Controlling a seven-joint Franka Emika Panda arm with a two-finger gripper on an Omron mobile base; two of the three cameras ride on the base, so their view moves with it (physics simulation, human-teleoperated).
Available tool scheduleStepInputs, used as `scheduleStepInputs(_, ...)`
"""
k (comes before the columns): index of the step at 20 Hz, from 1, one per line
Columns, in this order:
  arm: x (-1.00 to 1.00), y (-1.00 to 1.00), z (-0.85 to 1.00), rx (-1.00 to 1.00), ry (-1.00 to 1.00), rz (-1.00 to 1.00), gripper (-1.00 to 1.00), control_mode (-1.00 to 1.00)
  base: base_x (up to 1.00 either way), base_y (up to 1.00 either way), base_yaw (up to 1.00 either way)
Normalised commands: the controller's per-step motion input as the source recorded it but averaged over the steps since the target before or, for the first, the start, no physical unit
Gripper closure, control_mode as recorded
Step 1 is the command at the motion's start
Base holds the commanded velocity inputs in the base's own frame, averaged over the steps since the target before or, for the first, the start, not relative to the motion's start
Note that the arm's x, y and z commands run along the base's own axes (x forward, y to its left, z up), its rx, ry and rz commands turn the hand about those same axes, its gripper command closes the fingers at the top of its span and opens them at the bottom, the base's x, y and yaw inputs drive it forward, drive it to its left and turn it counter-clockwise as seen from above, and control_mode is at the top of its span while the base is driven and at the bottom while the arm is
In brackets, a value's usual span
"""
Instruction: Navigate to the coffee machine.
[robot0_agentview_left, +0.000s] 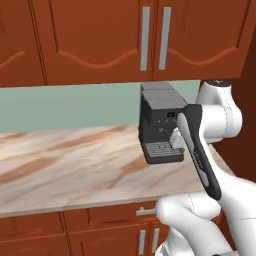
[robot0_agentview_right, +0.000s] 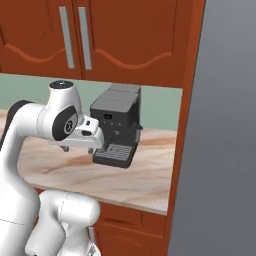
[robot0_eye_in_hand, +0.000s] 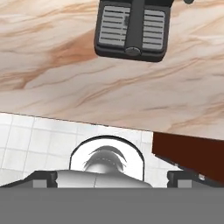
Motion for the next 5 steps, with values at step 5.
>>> scheduleStepInputs(5, 0.00, 0.00, 0.00, 0.00, 0.00, 0.00, -1.00, 1.00, 0.46, 0.30, -0.13)
